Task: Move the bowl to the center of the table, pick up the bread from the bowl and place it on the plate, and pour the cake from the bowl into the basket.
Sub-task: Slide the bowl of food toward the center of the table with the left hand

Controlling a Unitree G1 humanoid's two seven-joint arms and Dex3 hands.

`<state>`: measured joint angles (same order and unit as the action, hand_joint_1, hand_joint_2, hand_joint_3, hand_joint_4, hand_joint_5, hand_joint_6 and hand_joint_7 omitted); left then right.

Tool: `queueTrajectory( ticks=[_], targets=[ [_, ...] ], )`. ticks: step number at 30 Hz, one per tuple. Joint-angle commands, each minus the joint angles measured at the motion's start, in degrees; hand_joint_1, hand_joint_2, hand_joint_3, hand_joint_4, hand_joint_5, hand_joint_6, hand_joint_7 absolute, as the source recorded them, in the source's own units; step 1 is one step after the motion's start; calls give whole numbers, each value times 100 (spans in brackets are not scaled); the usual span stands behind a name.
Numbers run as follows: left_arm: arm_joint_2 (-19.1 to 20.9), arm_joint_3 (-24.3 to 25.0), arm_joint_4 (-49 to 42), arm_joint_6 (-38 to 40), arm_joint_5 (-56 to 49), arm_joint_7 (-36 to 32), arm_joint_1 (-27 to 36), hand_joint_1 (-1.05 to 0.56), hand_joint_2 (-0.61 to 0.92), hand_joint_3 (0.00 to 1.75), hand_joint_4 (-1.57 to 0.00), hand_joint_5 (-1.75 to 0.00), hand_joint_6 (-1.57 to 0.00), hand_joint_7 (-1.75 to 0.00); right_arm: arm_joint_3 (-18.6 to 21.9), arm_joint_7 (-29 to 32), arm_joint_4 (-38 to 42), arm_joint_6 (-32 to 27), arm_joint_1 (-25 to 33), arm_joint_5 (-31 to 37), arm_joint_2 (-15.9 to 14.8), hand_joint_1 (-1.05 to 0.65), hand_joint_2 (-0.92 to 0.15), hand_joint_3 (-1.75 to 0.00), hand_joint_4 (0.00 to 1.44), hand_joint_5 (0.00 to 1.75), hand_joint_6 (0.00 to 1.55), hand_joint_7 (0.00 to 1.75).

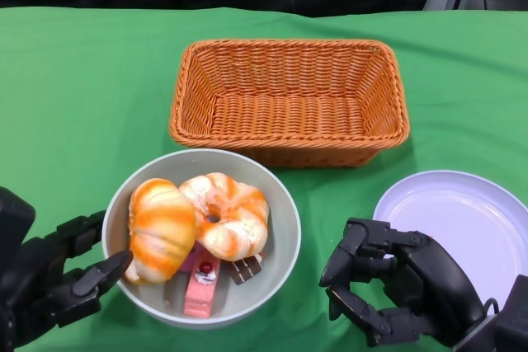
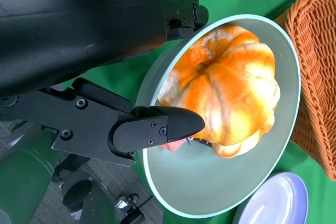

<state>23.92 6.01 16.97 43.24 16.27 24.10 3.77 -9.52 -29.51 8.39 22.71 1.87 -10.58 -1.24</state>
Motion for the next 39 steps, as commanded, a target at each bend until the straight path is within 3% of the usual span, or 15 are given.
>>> queueTrajectory(
  ticks=[1, 16, 39],
  targets=[
    [-26, -40, 177, 134, 86, -20, 65, -63, 92, 51, 0, 0, 0, 0, 28, 25, 1, 104, -10, 12, -34, -16, -51, -92, 75, 154, 73, 122],
    [-150, -349, 250, 415, 296, 50, -1, -64, 92, 54, 0, 0, 0, 0, 6, -22, 145, 201, -70, -9, -20, -16, -51, -94, 74, 154, 72, 125],
    [-133, -947, 175, -34, 170, 220, 35, -59, 92, 53, 0, 0, 0, 0, -50, 143, 50, 290, -23, 29, 73, -15, -49, -96, 75, 155, 72, 126]
  ],
)
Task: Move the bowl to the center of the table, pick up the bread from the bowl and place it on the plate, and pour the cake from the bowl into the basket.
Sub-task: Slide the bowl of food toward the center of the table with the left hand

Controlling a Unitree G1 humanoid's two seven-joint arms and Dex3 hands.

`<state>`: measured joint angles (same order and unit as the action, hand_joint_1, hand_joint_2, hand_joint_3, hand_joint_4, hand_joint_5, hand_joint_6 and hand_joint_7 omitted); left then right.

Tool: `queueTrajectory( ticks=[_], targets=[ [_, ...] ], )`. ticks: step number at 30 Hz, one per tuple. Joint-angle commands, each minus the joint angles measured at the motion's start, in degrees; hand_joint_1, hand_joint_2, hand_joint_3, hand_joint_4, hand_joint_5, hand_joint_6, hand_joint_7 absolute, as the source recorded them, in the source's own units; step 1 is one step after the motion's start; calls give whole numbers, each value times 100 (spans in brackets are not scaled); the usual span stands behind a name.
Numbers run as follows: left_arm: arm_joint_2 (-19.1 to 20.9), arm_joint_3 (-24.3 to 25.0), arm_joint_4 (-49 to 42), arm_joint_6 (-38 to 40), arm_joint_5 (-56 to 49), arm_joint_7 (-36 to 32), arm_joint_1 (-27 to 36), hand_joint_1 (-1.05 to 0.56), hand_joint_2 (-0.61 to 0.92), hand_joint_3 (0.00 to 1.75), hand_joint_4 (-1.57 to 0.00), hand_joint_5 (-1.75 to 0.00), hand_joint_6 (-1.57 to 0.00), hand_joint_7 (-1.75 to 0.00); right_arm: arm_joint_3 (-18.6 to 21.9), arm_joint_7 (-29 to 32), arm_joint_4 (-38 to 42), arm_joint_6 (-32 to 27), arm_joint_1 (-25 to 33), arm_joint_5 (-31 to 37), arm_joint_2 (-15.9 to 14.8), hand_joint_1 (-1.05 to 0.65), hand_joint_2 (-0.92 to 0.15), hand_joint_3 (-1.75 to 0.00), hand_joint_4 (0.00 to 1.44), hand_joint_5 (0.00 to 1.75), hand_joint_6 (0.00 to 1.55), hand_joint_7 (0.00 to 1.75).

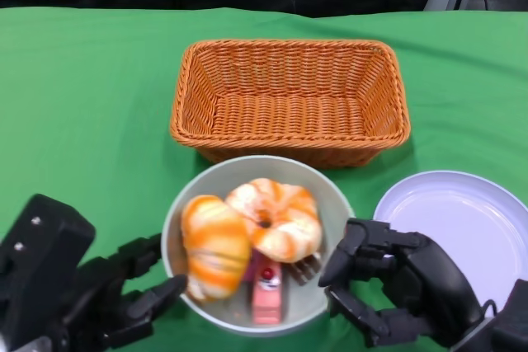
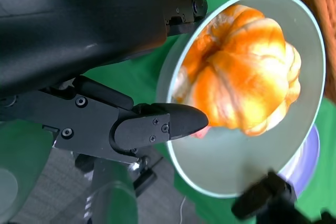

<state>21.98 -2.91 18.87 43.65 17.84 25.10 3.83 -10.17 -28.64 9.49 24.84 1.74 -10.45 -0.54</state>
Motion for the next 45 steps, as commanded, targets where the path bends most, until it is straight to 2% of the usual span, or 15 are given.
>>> queueTrajectory(
  ticks=[1, 14, 28, 33, 45],
  targets=[
    [63, -56, -17, -102, 16, 134, 39, -59, 92, 53, 0, 0, 0, 0, 20, 61, -49, 106, -18, 19, 18, -16, -49, -96, 75, 154, 73, 125],
    [61, -96, -16, -292, 30, 221, 126, -60, 92, 51, 0, 0, 0, 0, 74, 501, -302, 95, -31, 142, 126, -22, -50, -94, 77, 152, 74, 121],
    [18, -133, -93, -355, 28, 137, 31, -62, 92, 49, 0, 0, 0, 0, 168, 490, -208, 161, -248, 92, 87, -22, -52, -90, 78, 153, 77, 118],
    [11, -104, -177, -304, 65, 143, -134, -61, 92, 50, 0, 0, 0, 0, 198, 532, -304, -10, -351, 87, 71, -20, -45, -102, 79, 151, 78, 117],
    [19, -52, -201, -342, 93, 135, -220, -61, 92, 50, 0, 0, 0, 0, 235, 508, -300, -110, -434, 31, 96, -19, -51, -93, 81, 148, 80, 115]
  ],
)
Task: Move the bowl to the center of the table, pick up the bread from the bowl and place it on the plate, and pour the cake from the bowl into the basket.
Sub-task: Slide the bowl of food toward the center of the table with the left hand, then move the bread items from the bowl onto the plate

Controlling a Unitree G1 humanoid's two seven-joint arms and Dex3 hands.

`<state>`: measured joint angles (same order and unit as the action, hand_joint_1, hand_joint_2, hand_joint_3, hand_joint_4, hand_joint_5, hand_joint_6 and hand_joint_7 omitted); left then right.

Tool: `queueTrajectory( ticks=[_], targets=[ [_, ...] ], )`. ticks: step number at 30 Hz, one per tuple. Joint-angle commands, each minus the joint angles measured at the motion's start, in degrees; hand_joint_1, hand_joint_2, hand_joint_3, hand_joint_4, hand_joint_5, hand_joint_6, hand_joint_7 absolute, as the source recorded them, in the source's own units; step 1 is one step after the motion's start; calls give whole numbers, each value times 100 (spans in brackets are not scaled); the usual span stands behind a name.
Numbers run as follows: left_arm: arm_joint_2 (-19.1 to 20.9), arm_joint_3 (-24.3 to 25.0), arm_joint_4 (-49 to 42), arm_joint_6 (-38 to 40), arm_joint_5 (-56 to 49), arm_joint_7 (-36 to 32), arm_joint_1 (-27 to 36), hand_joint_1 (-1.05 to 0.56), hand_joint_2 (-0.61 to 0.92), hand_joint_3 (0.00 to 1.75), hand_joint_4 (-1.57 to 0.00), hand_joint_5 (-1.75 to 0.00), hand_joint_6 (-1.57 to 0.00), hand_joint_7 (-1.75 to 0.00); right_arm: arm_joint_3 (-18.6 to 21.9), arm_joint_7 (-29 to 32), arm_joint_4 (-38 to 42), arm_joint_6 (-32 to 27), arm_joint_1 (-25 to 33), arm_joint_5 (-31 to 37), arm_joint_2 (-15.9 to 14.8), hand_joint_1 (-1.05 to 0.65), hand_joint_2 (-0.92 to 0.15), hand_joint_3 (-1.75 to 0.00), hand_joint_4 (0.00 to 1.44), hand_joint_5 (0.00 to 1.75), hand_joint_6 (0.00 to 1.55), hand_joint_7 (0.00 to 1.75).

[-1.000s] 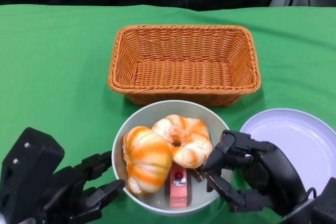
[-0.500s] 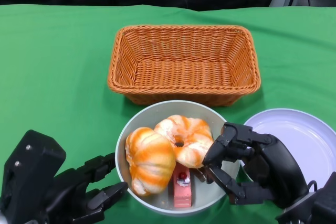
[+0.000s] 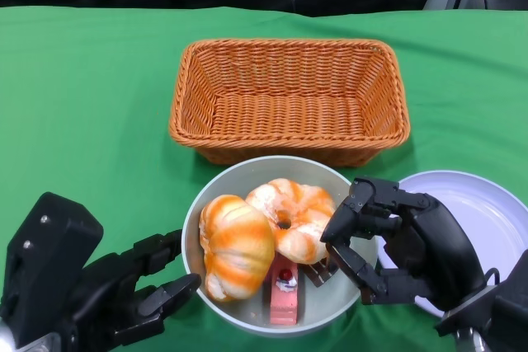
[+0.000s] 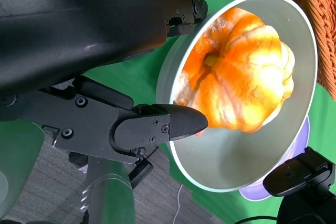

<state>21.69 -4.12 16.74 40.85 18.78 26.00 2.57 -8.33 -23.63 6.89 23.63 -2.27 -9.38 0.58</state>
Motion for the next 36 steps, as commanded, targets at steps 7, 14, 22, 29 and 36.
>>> queueTrajectory(
  ticks=[7, 14, 22, 29, 36],
  targets=[
    [321, 232, 564, 118, -242, -200, -142, -57, 92, 47, -4, -2, 0, 0, 78, 13, 22, 44, -27, -47, 12, -16, -47, -101, 81, 146, 81, 113],
    [1099, 286, 1328, -163, -1488, -630, -122, -42, 92, 37, -65, -32, -51, -20, 110, -83, 186, 114, -76, -94, -3, -16, -47, -102, 79, 147, 80, 111],
    [393, 1243, 1226, -1769, -1445, -1000, 180, -9, 92, 32, -83, -76, -97, -24, 163, -212, 334, 229, -111, -127, -54, -17, -45, -105, 77, 148, 78, 114],
    [-1058, 1485, -262, -4994, -840, -1145, 119, 2, 60, 107, -80, -149, -85, -122, 248, -203, 287, 195, -81, -193, -91, -15, -48, -99, 78, 145, 79, 109],
    [-1806, 1279, -1815, -6628, -777, -1087, -21, -2, 51, 122, -79, -164, -79, -145, 356, -144, 149, 498, -40, -97, -189, -22, -60, -70, 68, 118, 76, 77]
  ],
)
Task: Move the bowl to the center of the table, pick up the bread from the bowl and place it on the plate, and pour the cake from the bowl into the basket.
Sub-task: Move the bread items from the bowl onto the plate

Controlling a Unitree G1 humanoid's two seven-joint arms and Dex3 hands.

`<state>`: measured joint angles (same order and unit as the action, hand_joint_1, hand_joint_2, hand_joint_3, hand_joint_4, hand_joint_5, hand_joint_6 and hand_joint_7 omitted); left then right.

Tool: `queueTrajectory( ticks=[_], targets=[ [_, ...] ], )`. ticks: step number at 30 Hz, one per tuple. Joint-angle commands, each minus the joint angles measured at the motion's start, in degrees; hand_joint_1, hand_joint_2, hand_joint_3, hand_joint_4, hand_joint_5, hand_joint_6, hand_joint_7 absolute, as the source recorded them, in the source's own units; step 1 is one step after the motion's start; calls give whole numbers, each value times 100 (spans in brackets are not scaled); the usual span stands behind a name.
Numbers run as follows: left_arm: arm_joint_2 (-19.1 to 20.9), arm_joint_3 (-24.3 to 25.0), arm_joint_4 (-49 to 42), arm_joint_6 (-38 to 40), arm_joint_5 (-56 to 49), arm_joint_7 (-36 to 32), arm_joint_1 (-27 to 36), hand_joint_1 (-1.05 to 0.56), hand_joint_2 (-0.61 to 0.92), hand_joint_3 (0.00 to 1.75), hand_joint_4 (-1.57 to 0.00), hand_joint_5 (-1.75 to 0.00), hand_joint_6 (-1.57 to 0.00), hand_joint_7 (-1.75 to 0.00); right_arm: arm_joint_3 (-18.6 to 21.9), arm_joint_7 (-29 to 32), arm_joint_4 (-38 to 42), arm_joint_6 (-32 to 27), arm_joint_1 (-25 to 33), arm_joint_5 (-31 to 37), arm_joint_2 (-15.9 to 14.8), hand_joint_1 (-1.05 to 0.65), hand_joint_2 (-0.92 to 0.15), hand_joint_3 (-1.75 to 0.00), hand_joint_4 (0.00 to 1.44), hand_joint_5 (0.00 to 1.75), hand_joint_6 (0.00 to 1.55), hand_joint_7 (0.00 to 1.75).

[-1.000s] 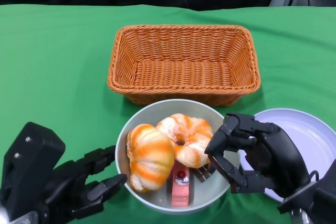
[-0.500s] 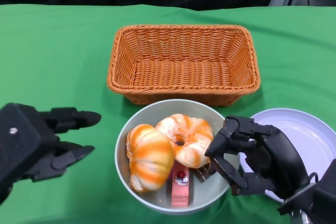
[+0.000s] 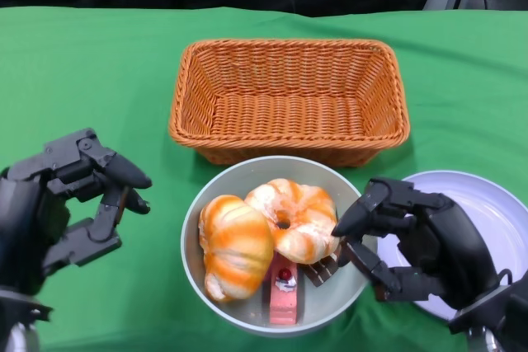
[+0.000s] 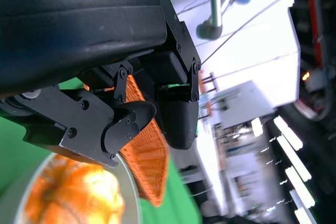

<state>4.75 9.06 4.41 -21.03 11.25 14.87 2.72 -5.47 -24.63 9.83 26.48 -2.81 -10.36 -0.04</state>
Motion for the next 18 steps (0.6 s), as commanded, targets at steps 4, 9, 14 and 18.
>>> queueTrajectory(
  ticks=[4, 9, 14, 18],
  targets=[
    [-258, -61, -1266, -836, -1, 2, -69, -7, 51, 120, -77, -163, -76, -146, 80, -223, -211, 348, 14, -29, -325, -31, -87, -20, 63, 99, 73, 54],
    [-395, -13, -1624, -964, 120, -91, -179, -5, 56, 113, -74, -162, -74, -143, 118, -109, -224, 855, -41, 466, -598, -37, -92, -3, 64, 79, 69, 36],
    [-488, 77, -1758, -907, 208, -166, -270, -7, 60, 107, -74, -162, -76, -138, 199, 373, -506, 1667, -128, 1554, -898, -50, -90, 0, 58, 63, 69, 16],
    [-519, 102, -1656, -875, 216, -228, -303, -6, 61, 106, -74, -161, -76, -136, 221, 759, -593, 2255, -334, 2428, -1113, -59, -90, -1, 53, 51, 66, 7]
  ],
)
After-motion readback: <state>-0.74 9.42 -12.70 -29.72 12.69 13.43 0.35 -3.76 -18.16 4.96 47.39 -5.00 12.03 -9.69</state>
